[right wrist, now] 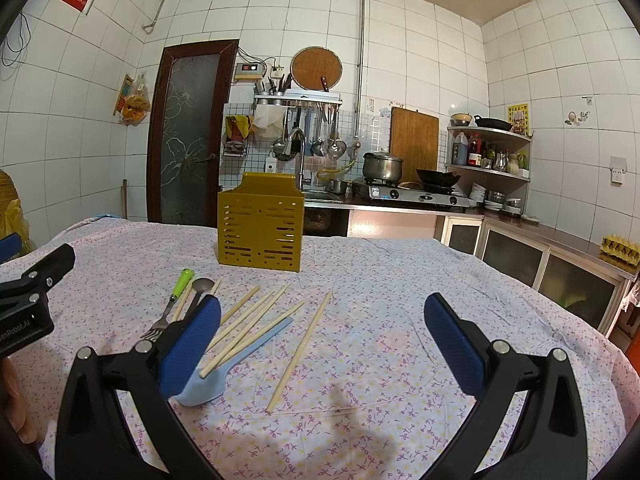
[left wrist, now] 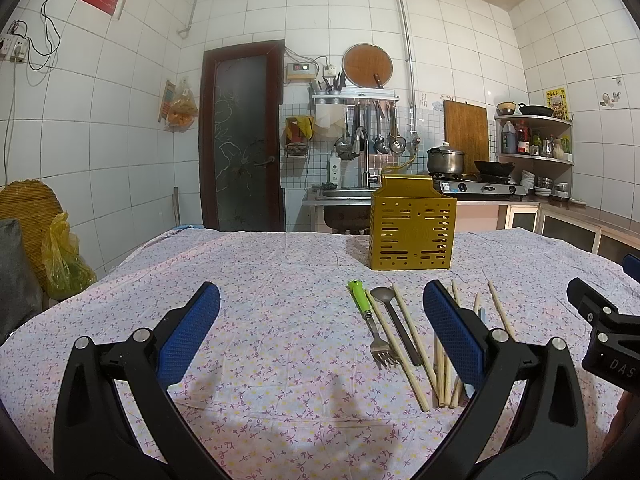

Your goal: Organize utensils

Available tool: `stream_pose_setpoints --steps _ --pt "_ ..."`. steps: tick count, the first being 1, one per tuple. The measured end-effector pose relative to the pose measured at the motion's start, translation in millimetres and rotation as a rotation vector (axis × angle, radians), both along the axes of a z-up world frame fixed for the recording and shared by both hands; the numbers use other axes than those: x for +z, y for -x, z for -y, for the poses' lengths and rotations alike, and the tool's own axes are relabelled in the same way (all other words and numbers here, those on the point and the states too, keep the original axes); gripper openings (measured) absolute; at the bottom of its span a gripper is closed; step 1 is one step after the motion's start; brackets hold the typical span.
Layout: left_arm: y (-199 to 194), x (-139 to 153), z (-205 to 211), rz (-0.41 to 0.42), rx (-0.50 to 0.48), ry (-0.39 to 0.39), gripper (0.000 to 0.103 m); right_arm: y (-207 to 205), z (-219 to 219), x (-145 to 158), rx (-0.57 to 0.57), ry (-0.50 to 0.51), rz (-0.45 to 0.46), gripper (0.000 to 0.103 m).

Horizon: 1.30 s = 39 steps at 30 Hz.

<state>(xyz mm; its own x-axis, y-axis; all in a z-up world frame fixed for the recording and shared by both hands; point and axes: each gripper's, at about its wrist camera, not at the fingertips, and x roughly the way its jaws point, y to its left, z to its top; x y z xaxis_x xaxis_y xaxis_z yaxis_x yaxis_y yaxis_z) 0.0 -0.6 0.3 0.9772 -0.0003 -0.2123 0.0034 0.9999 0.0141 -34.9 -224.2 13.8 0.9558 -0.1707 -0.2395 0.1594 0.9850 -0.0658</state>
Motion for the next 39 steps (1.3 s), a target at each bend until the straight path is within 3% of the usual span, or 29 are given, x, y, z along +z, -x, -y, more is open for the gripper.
stream_pose_setpoints --steps 28,39 --pt "-3 3 -2 -0.010 0.001 -0.005 0.098 -2 -4 -2 -0.022 0.014 -0.015 0.099" --pt "-37 6 -7 -0.120 -0.006 0.002 0.098 -33 13 -3 -0.002 -0.086 -0.113 0.099"
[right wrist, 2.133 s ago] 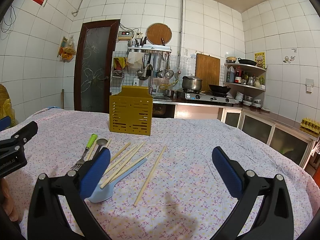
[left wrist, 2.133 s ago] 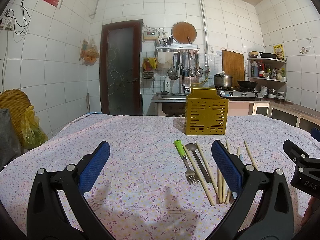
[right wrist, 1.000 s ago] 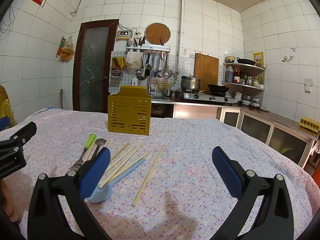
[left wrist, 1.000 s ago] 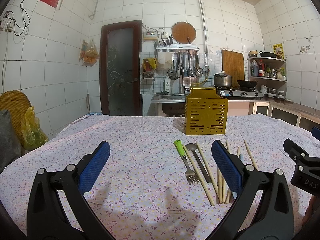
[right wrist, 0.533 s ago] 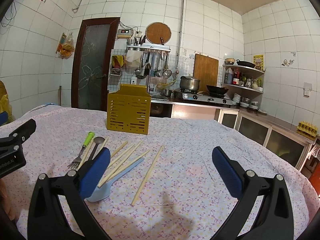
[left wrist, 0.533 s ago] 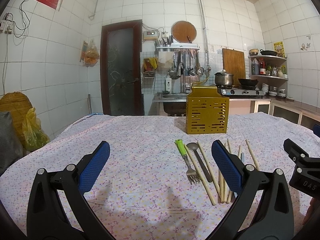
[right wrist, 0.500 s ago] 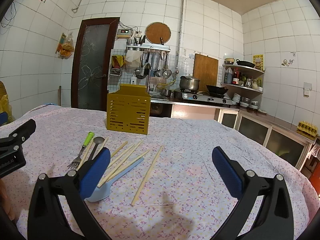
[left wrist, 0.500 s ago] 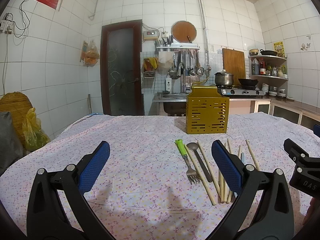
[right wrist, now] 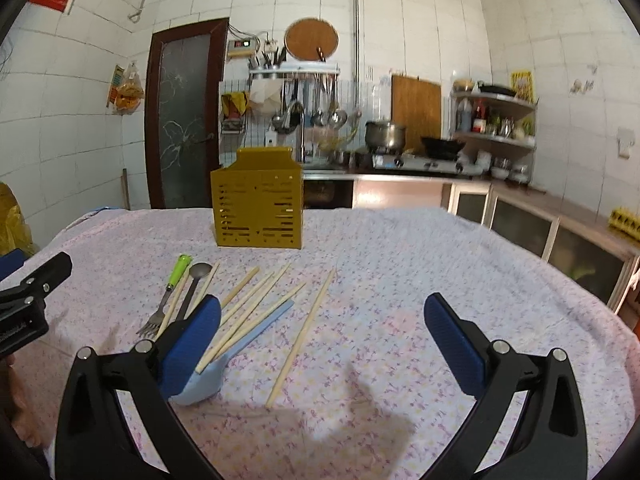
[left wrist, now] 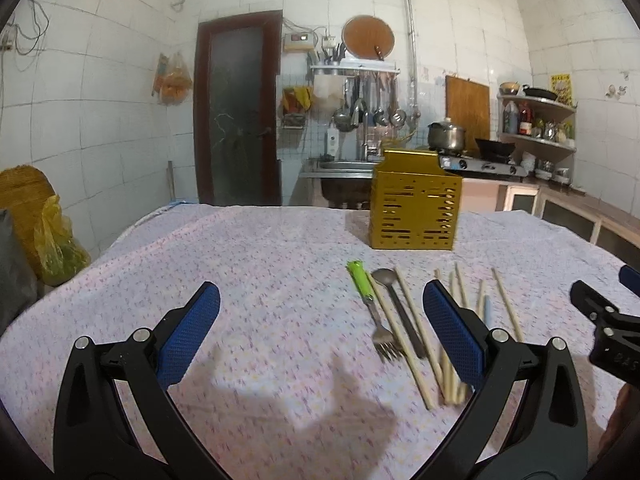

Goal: Organize utensils
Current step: 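Grasp the green frog-handled fork with the left gripper while the right gripper grasps a chopstick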

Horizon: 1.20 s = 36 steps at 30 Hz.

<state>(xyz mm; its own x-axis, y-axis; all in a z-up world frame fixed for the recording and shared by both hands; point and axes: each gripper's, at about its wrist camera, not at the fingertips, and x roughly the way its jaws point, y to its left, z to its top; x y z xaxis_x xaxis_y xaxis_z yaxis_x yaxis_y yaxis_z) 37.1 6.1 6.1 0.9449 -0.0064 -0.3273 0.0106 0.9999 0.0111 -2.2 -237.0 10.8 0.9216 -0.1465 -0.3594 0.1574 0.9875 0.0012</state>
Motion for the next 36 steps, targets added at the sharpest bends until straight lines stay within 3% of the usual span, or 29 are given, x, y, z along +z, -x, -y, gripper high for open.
stream_pose_setpoints --steps 5,9,15,19,24,36 --pt "-50 14 3 -0.114 -0.016 -0.003 0.098 -45 10 9 0.001 -0.006 -0.084 0.099" --pt "-92 17 8 -0.140 -0.034 -0.015 0.098 -84 11 12 -0.021 0.054 -0.126 0.099" --pt "-158 -5 12 -0.283 -0.040 0.014 0.098 -141 26 -14 -0.083 0.057 -0.247 0.099" --pt "-189 -24 19 -0.366 -0.032 -0.025 0.098 -166 36 -33 -0.135 0.052 -0.327 0.098" --pt "-208 -41 23 -0.431 -0.031 -0.025 0.097 -186 44 -49 -0.164 0.020 -0.410 0.087" --pt "-226 -67 20 -0.549 -0.039 -0.015 0.087 -197 46 -61 -0.174 -0.016 -0.465 0.087"
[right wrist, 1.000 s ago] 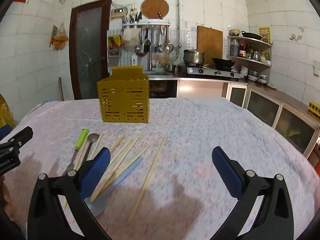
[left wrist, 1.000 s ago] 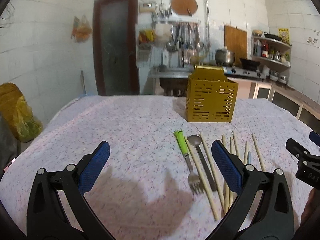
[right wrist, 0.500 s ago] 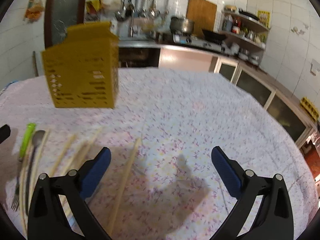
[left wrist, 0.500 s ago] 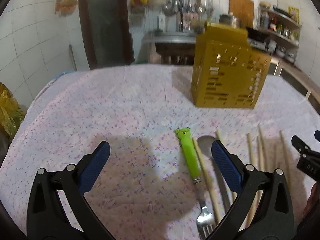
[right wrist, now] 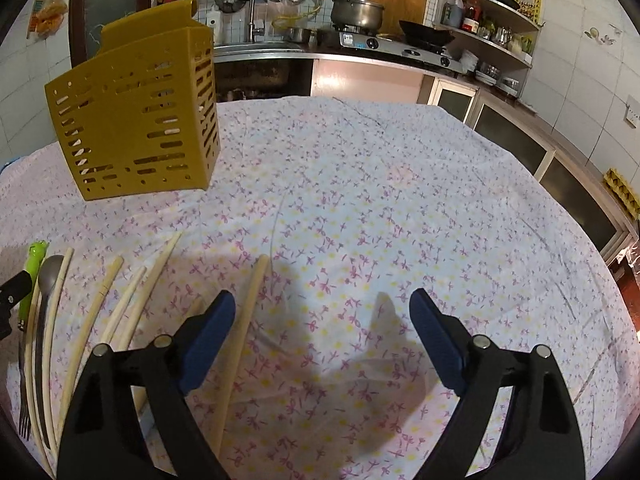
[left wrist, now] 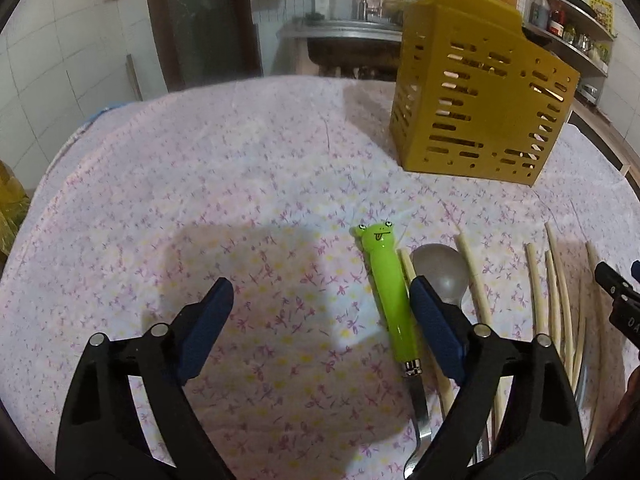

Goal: Organize utensils
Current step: 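Grasp the green frog-handled fork with the left gripper while the right gripper grasps a chopstick, then lift the fork with the left gripper while the right gripper carries the chopstick to the yellow holder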

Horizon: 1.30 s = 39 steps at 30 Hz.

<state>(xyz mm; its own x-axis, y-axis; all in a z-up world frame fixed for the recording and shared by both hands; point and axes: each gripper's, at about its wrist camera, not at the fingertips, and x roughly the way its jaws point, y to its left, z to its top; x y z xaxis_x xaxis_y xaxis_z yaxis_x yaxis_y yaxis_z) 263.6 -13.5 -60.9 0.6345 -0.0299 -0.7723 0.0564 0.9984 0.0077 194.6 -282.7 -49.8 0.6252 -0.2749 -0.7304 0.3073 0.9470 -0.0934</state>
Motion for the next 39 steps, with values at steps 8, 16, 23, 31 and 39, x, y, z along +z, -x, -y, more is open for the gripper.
stream_pose_setpoints --steps 8,16,23,31,39 --pt "-9 -4 4 -0.037 -0.012 -0.011 0.077 -9 0 -6 0.000 -0.043 -0.027 0.073" --pt "-15 -1 14 -0.081 -0.031 -0.019 0.053 -11 -11 -8 -0.004 -0.073 -0.038 0.050" --pt "-14 2 24 -0.093 -0.024 -0.018 0.041 -16 -17 -8 -0.006 -0.075 -0.040 0.043" --pt "-14 2 36 -0.093 -0.045 -0.039 0.018 -28 -24 -6 -0.007 -0.098 -0.056 0.016" --pt "-9 7 28 -0.076 -0.037 -0.015 0.016 -27 -21 4 0.018 -0.145 -0.013 0.006"
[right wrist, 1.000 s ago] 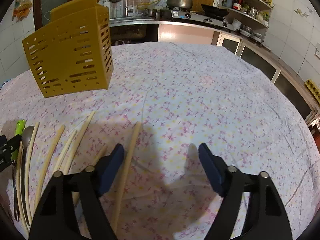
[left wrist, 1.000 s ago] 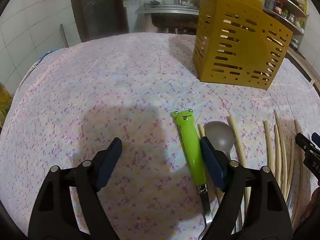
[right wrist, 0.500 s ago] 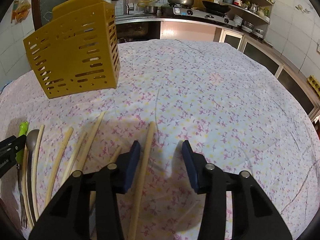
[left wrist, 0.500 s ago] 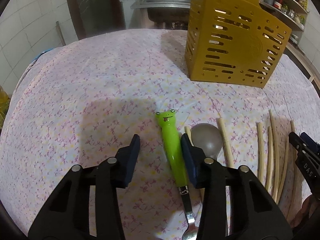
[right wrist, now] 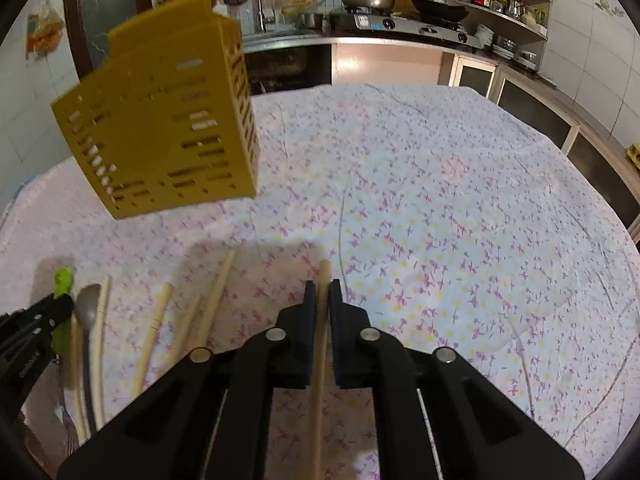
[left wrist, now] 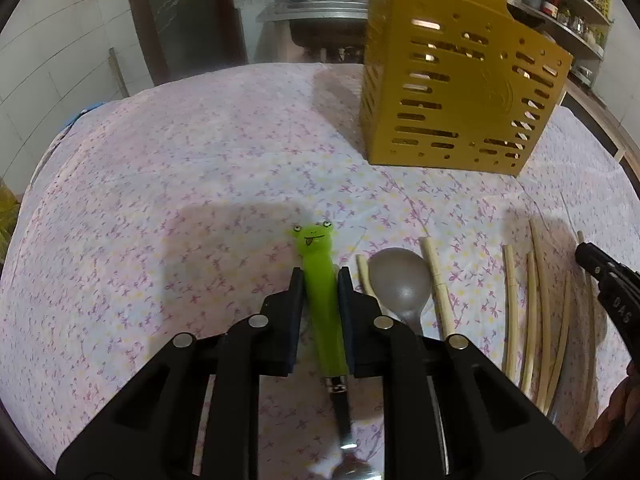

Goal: Organize utensils
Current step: 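Lift the fork with the left gripper while the right gripper carries the chopstick to the yellow holder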

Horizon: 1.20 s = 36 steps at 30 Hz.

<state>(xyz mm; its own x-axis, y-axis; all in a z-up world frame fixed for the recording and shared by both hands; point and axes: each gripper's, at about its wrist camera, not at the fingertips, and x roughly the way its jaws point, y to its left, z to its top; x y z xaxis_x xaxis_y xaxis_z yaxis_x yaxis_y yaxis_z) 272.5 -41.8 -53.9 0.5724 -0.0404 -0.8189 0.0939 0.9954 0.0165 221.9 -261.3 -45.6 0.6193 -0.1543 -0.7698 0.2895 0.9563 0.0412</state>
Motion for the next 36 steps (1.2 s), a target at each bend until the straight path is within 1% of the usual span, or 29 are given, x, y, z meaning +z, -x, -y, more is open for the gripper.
stream_pose_setpoints --steps 4,8,10,11,14,17,19,22,28,31,36 --pt "7 12 -7 0.041 0.006 0.025 0.015 9 -3 11 0.017 -0.024 0.060 0.006" --pt "27 39 -10 0.146 -0.009 0.032 0.015 28 -8 28 0.046 -0.038 0.155 0.006" --pt "37 52 -12 0.193 -0.018 0.046 0.015 36 -12 36 0.051 -0.030 0.200 0.006" --pt "46 62 -13 0.232 -0.021 0.055 0.015 43 -14 43 0.057 -0.028 0.237 0.006" --pt "61 81 -16 0.302 -0.026 0.080 0.015 56 -16 60 0.073 -0.023 0.320 0.006" --pt "73 95 -22 0.363 -0.036 0.103 0.014 72 -21 75 0.088 -0.025 0.409 0.006" --pt "82 101 -24 0.401 -0.045 0.110 0.014 80 -22 82 0.096 -0.016 0.450 0.006" --pt "94 105 -25 0.433 -0.055 0.106 0.014 90 -24 89 0.112 -0.005 0.494 0.006" --pt "104 105 -25 0.459 -0.064 0.088 0.014 106 -25 93 0.106 0.017 0.551 0.006" --pt "106 108 -28 0.465 -0.067 0.103 0.014 115 -23 93 0.095 0.011 0.581 0.006" --pt "110 121 -28 0.493 -0.079 0.111 0.014 124 -20 113 0.087 0.008 0.655 0.006"
